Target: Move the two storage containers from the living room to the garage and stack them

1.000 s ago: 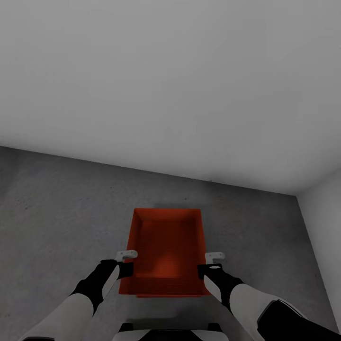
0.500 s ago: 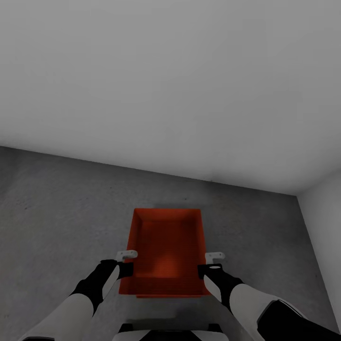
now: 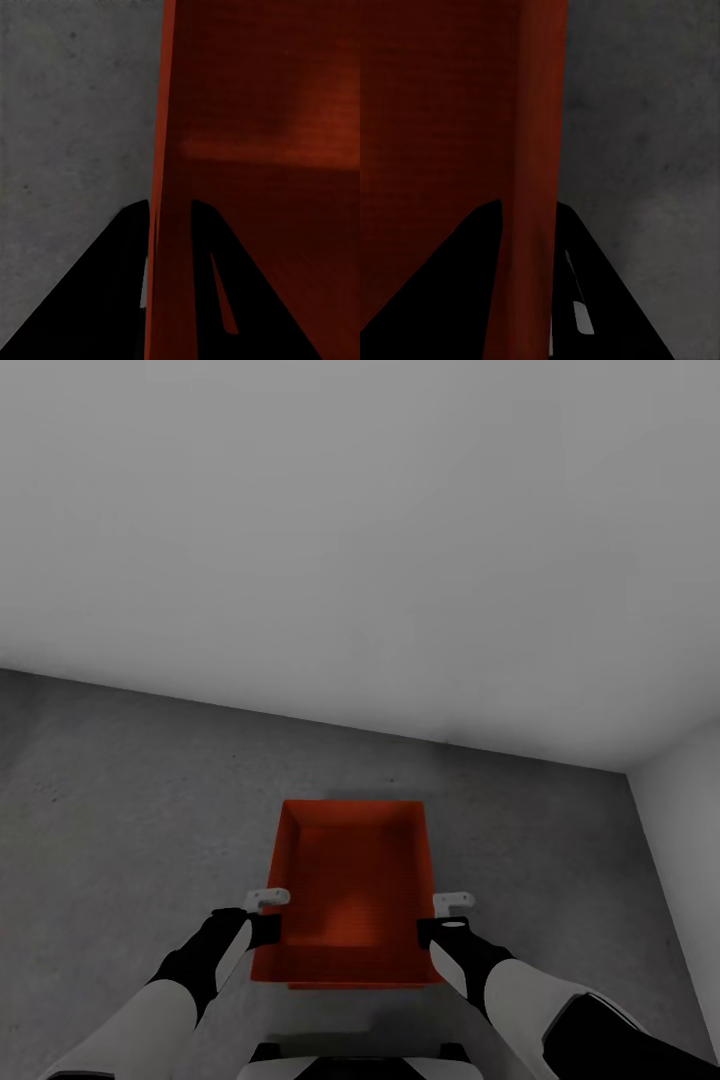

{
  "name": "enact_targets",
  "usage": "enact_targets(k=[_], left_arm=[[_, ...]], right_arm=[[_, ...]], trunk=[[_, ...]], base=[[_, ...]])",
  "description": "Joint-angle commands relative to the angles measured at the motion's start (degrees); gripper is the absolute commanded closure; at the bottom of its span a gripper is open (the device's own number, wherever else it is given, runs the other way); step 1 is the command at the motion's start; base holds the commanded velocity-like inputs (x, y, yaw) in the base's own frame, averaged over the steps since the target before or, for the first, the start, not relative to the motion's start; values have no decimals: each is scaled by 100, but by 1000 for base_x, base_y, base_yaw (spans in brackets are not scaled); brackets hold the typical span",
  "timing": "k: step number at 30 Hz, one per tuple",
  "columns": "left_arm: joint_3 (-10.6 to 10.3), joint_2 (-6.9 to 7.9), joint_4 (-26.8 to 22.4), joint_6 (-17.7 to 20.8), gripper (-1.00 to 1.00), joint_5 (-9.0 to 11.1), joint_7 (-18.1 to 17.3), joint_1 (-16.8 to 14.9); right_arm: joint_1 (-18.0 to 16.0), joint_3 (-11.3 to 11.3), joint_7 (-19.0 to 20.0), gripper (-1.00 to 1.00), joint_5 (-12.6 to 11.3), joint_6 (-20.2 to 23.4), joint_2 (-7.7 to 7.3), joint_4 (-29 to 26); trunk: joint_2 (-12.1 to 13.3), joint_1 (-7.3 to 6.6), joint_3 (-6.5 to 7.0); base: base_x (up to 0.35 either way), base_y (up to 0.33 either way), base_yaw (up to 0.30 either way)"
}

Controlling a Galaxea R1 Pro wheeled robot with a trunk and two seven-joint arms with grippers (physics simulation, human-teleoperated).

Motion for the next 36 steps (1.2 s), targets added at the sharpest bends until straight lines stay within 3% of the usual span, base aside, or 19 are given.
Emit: enact_targets(k=[1, 29, 36], left_arm=[[-37, -48, -22, 37, 100, -102, 60, -2], [-37, -54, -19, 37, 100, -101, 68, 0], [-37, -54, -15, 37, 100, -100, 68, 1]], right_arm=[[-2, 80, -51, 100, -53, 263, 2, 16], [-3, 83, -51, 100, -53, 263, 3, 17], [-1, 80, -51, 100, -53, 263, 3, 16]], trunk=[[-5, 1, -4], [-125, 67, -58], [-406, 221, -184]], base=[[0, 0, 0], [0, 0, 0], [0, 0, 0]])
